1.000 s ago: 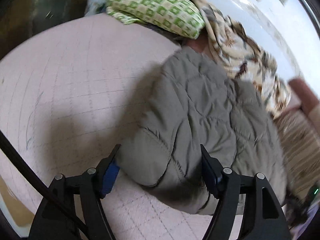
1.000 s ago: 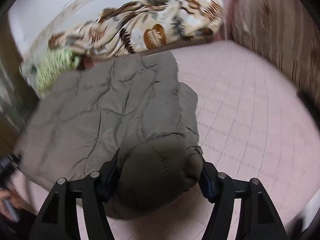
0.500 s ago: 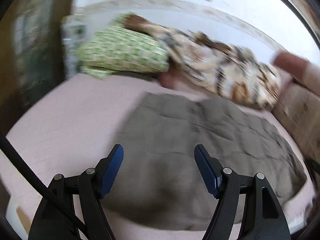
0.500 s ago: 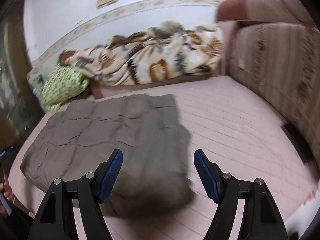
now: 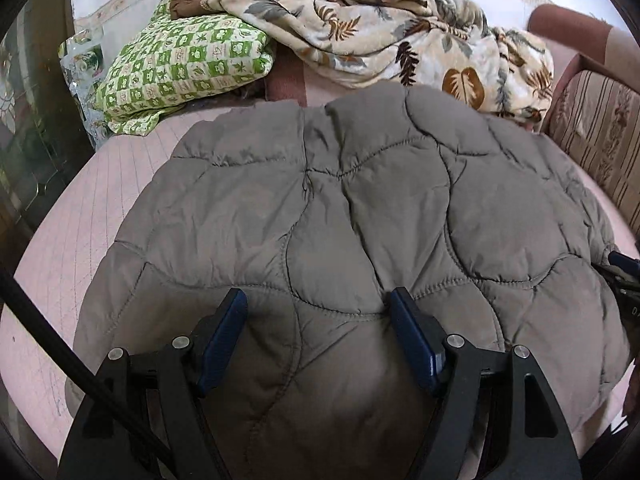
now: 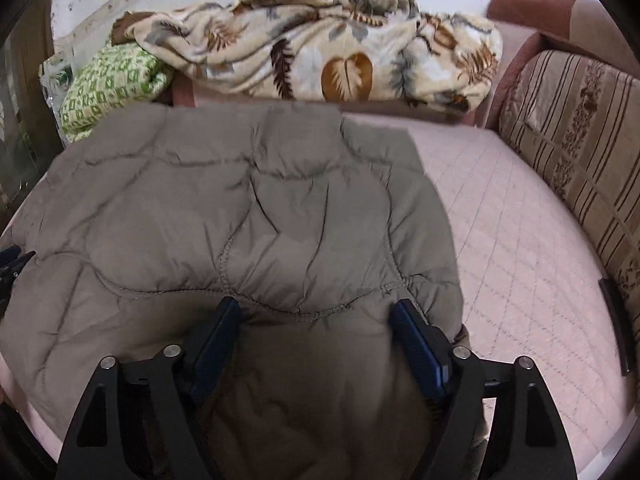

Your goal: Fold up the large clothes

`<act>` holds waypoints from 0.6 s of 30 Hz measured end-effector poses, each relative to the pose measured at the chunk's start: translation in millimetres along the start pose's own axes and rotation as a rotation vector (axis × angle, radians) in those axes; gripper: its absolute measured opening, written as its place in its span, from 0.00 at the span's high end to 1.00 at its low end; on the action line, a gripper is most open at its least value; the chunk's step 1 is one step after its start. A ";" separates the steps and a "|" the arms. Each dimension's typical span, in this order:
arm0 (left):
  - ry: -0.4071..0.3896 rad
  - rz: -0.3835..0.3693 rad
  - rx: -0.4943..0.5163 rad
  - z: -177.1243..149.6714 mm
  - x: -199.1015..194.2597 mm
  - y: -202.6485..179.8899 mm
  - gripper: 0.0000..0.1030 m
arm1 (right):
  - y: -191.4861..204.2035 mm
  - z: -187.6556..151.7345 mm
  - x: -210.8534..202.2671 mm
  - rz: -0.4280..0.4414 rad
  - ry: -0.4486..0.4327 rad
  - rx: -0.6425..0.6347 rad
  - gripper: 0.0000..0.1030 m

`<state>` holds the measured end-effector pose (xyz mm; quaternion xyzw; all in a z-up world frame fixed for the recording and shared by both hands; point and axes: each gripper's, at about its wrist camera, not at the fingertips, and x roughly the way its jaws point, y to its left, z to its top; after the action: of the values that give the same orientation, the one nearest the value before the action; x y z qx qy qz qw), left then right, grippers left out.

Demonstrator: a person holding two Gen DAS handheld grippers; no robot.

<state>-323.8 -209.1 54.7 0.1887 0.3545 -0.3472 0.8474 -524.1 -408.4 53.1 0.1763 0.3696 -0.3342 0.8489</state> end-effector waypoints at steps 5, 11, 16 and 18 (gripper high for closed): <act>-0.034 0.019 -0.002 0.9 -2.1 -2.8 0.29 | -4.7 2.3 6.3 0.011 0.023 0.028 0.18; -0.212 0.073 0.028 4.3 -41.8 -14.9 0.29 | -3.9 -0.9 -26.3 0.013 -0.060 0.041 0.18; -0.318 -0.016 0.042 0.8 -76.9 -30.5 0.29 | 12.8 -11.3 -70.4 0.004 -0.190 -0.036 0.18; -0.317 -0.020 0.080 -4.7 -78.9 -42.6 0.29 | 24.4 -16.6 -72.4 0.029 -0.187 -0.056 0.18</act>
<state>-396.9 -199.9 106.1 0.1616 0.2043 -0.3950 0.8810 -552.0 -350.2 97.3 0.1261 0.2953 -0.3265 0.8890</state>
